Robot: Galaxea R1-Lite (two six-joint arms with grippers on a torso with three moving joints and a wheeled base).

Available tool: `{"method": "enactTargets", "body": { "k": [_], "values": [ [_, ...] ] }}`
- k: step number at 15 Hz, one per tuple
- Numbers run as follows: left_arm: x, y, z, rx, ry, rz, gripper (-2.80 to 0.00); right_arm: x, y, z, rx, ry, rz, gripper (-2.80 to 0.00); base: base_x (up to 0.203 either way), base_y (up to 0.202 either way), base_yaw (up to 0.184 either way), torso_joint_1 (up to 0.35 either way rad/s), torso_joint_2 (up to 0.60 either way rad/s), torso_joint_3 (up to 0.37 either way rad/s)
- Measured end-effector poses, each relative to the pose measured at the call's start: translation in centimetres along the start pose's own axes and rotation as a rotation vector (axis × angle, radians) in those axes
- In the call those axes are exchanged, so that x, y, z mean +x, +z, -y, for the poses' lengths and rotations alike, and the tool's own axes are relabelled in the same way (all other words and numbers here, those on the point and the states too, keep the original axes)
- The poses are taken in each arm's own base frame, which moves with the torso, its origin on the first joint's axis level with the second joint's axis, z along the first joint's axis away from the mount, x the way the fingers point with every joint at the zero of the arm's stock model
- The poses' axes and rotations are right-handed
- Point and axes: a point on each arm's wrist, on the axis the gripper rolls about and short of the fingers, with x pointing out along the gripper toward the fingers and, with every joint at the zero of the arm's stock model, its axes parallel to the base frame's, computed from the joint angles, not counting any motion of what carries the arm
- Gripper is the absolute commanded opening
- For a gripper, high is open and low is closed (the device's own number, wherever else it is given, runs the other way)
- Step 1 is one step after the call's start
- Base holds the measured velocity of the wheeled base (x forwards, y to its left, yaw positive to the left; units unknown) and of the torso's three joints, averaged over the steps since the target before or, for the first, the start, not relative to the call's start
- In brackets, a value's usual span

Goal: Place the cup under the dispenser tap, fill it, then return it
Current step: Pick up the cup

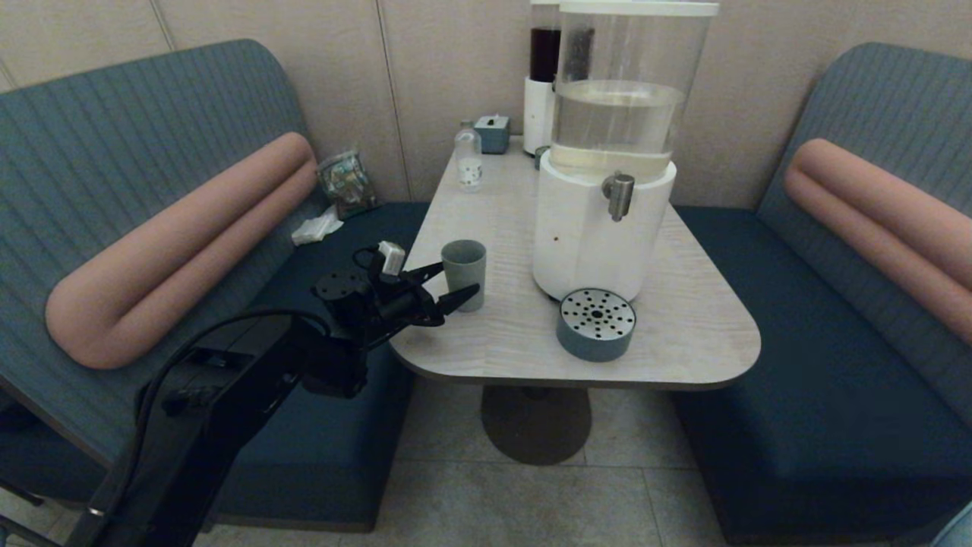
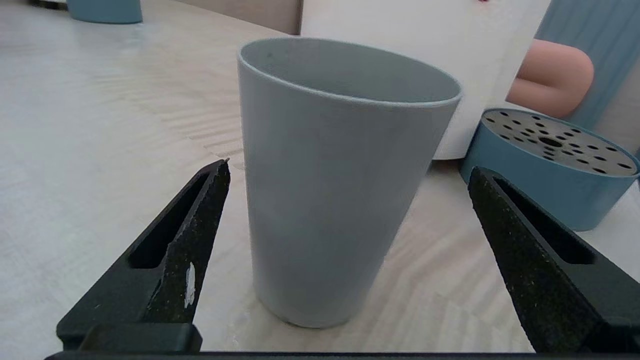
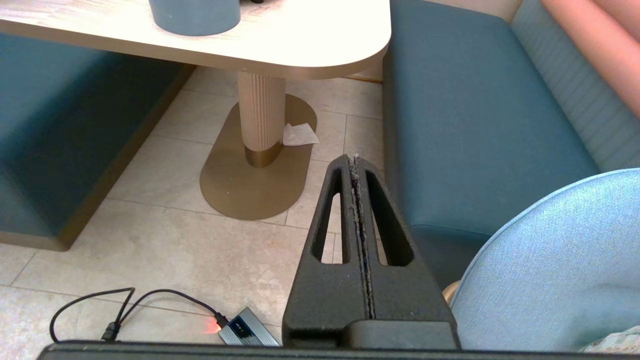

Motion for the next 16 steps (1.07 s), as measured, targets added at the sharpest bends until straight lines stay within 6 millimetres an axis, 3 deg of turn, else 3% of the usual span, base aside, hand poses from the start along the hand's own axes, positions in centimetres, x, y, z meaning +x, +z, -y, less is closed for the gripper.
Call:
{"method": "enactTargets", "body": {
  "k": [16],
  "values": [
    [0.94, -0.31, -0.95, 0.006, 0.008, 0.009, 0.00, 0.00, 0.00, 0.00, 0.000, 0.000, 0.000, -2.80, 0.000, 0.000, 0.000, 0.000, 0.00, 0.000]
  ]
}}
